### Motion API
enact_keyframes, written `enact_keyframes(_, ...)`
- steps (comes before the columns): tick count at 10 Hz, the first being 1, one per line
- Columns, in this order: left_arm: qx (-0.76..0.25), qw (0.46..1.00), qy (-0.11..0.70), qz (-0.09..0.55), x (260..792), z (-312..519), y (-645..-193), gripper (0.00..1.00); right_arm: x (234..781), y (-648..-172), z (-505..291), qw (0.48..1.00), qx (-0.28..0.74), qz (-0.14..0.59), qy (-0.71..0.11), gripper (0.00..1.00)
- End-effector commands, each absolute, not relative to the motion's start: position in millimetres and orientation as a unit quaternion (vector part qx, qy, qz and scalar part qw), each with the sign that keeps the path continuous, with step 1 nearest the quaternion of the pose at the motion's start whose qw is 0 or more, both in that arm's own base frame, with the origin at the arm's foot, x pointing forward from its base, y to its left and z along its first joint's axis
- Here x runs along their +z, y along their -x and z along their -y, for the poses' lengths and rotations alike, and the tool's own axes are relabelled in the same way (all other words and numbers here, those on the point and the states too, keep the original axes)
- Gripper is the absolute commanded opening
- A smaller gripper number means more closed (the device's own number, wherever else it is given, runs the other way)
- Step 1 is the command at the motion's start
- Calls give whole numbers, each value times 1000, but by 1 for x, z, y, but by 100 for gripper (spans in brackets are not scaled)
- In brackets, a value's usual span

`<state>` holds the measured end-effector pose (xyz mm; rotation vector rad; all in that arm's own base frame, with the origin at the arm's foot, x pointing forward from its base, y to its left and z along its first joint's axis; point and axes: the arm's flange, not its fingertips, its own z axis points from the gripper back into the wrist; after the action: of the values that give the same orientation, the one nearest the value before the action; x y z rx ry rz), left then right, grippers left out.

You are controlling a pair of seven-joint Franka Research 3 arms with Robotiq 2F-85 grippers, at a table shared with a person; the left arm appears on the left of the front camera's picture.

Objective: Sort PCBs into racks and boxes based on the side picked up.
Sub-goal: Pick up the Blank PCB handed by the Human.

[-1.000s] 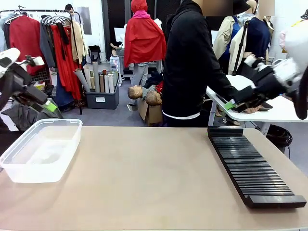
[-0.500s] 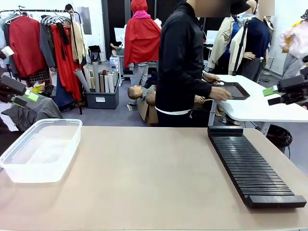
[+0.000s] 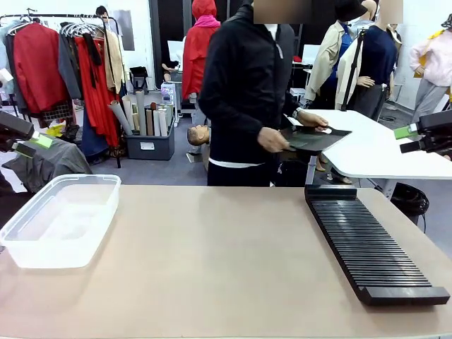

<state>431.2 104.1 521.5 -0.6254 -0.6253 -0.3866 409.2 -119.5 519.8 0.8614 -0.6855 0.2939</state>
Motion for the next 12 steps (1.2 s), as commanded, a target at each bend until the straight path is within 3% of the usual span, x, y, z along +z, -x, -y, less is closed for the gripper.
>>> enact_keyframes(1,-183,884,307,303,523,-106,-430,100,520,-410,120,842,133,320,-413,100)
enact_keyframes(12,-183,884,307,303,523,-106,-430,100,520,-410,120,842,133,320,-413,100)
